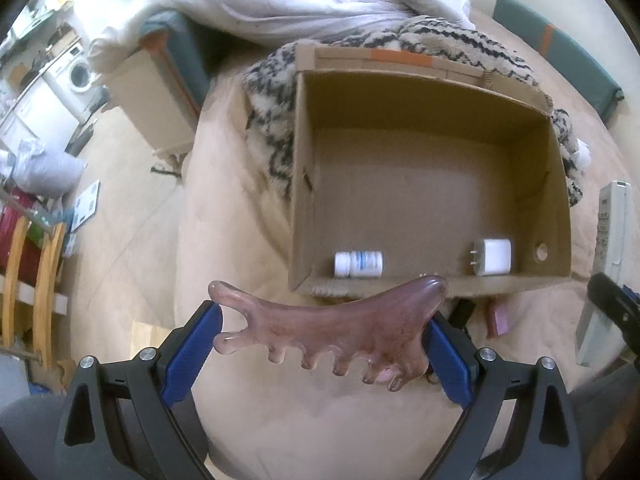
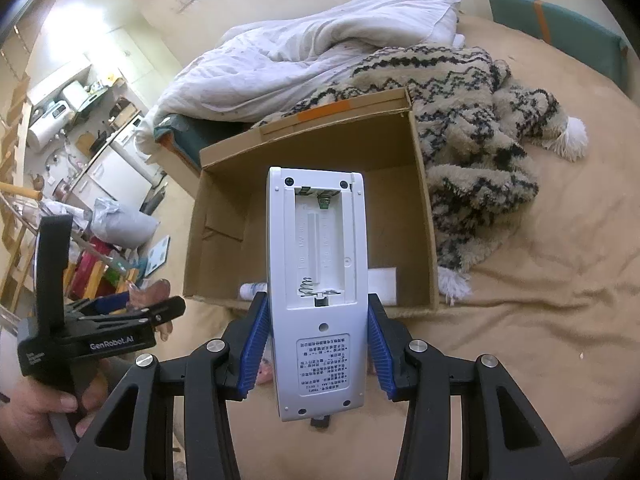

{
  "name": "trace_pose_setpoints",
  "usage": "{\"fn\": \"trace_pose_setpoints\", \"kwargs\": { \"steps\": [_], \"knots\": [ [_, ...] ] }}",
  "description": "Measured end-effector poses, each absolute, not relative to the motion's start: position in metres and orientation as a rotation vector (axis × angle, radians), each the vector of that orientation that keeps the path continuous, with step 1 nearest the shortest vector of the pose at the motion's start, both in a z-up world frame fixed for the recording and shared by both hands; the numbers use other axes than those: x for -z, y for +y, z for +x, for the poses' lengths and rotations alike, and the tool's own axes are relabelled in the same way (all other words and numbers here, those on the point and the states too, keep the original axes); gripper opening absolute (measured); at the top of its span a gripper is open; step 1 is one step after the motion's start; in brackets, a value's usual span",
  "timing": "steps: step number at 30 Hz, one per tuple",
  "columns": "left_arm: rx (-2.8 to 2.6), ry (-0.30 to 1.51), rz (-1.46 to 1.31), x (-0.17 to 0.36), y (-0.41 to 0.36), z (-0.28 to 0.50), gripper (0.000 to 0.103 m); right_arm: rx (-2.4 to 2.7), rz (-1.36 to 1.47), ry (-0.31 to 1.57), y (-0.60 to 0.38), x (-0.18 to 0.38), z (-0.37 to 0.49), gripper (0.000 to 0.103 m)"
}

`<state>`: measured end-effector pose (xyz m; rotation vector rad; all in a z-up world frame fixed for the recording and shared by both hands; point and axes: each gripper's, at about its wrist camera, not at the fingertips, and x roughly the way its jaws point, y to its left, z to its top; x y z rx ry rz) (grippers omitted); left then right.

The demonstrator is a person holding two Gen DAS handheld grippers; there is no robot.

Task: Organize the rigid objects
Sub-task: 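Carry the comb and remote into the box and open both tools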

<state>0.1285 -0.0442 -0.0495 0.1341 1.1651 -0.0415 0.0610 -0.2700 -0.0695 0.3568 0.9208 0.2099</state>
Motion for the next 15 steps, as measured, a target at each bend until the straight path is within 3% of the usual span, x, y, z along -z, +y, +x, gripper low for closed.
{"fn": "trace_pose_setpoints", "kwargs": {
  "steps": [15],
  "knots": [
    [0.085, 1.125, 0.208, 0.070, -0.081, 0.184, 0.095, -0.187, 0.290, 0.935, -0.268, 0.075, 0.129, 0.049]
  ]
}}
